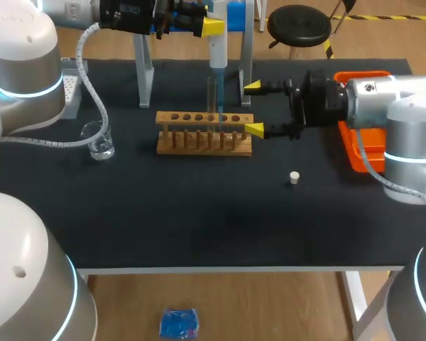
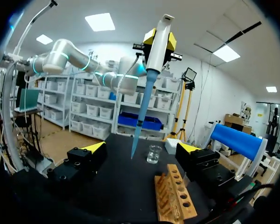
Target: Invert the test tube, pick up the pipette, mount the tip to pipette, aspirate from beaker and dispense into the tube, eject the tip, return the pipette, and cap with the stopper.
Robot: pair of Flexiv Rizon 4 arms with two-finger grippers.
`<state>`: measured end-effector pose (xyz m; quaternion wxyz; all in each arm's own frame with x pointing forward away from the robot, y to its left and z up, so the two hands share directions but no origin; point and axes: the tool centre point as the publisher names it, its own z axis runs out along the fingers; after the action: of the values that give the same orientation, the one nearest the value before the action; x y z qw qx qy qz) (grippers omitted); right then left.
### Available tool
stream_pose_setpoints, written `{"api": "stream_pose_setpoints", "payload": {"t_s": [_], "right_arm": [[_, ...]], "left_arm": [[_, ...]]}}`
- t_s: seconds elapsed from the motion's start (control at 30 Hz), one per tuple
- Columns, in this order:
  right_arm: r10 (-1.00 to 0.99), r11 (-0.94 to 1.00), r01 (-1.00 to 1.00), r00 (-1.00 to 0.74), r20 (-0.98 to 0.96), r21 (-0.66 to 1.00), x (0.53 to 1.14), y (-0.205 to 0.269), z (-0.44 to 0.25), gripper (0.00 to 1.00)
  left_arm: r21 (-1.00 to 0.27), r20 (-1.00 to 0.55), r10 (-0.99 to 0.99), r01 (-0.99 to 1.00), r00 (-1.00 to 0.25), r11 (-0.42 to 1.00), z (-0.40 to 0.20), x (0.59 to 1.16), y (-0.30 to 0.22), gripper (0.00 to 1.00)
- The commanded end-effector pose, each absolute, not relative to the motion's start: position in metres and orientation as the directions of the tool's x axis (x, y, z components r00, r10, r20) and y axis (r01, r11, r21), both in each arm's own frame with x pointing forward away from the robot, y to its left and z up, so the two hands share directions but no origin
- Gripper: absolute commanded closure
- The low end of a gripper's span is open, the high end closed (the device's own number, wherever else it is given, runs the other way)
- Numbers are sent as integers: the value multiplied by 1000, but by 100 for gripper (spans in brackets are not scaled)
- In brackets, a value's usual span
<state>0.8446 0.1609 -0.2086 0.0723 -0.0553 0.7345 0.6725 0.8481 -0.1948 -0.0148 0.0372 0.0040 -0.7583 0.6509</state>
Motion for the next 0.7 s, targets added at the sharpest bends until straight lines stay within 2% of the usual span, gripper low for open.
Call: {"api": "stream_pose_setpoints", "payload": {"t_s": [0.03,0.7], "right_arm": [[29,102,-177,-983,-181,979,837,158,-207,0],[29,102,-177,-983,-181,979,837,158,-207,0]], "left_arm": [[-987,61,44,-54,-997,153,-15,849,-195,100],[-986,57,25,-53,-998,161,-15,851,-190,100]]}}
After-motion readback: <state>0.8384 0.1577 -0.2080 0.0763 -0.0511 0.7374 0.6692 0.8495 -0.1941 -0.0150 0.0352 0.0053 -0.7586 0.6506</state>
